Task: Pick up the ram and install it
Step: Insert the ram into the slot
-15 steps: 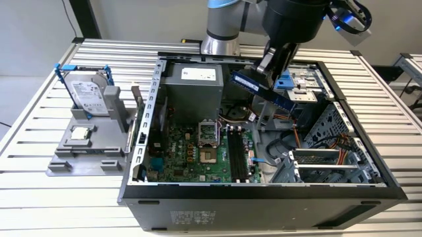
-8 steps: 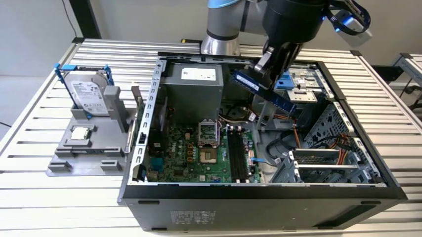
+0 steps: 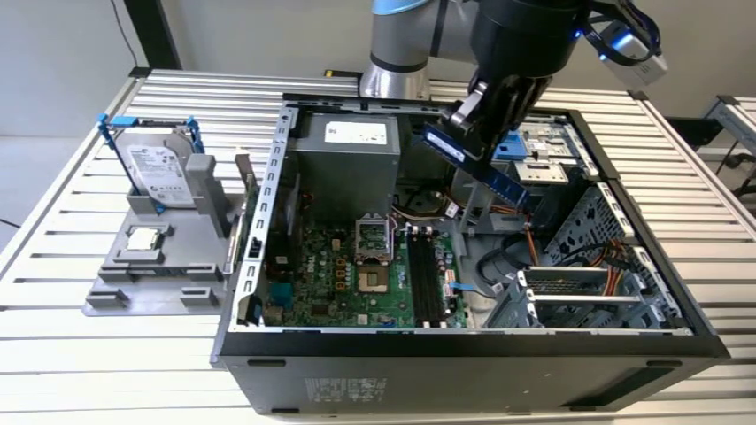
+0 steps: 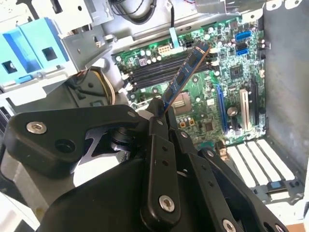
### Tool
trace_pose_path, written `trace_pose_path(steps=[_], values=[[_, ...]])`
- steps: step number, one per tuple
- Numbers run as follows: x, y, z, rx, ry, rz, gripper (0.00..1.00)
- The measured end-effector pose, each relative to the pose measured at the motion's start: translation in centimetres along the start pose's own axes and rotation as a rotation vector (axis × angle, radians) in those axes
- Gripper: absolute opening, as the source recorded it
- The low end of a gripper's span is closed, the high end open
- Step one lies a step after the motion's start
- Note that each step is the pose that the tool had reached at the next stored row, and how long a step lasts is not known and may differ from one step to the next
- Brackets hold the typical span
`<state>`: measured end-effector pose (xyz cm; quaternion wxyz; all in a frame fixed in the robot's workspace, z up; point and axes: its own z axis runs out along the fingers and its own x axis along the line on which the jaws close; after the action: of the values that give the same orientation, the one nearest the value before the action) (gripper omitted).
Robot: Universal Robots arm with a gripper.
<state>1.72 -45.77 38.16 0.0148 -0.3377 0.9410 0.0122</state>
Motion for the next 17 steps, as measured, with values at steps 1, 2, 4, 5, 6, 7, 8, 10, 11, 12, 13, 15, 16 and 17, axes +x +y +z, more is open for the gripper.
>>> trace_pose_path(steps=[1,2,4,5,6,7,8,10,11,12,13,15,16,17], values=[[0.0,0.0,0.0,0.0004,-0.0002,0.011,0.0],[0.0,0.0,0.0,0.0008,-0.0003,0.022,0.0],[0.0,0.0,-0.01,0.0016,-0.0005,0.042,0.0],[0.0,0.0,-0.01,0.0019,-0.0007,0.053,0.0],[0.0,0.0,-0.01,0.0023,-0.0008,0.063,0.0],[0.0,0.0,-0.01,0.0026,-0.001,0.073,0.0],[0.0,0.0,-0.01,0.003,-0.0011,0.083,0.0],[0.0,0.0,-0.01,0.0037,-0.0013,0.102,0.0],[0.0,0.0,-0.01,0.004,-0.0014,0.112,0.0],[0.0,-0.01,-0.01,0.0044,-0.0016,0.122,0.0],[0.0,-0.01,-0.02,0.0048,-0.0017,0.131,0.0],[0.01,-0.01,-0.02,0.0054,-0.002,0.15,0.0],[0.01,-0.01,-0.02,0.0058,-0.002,0.159,0.0],[0.0,-0.01,-0.02,0.0061,-0.0022,0.17,0.0]])
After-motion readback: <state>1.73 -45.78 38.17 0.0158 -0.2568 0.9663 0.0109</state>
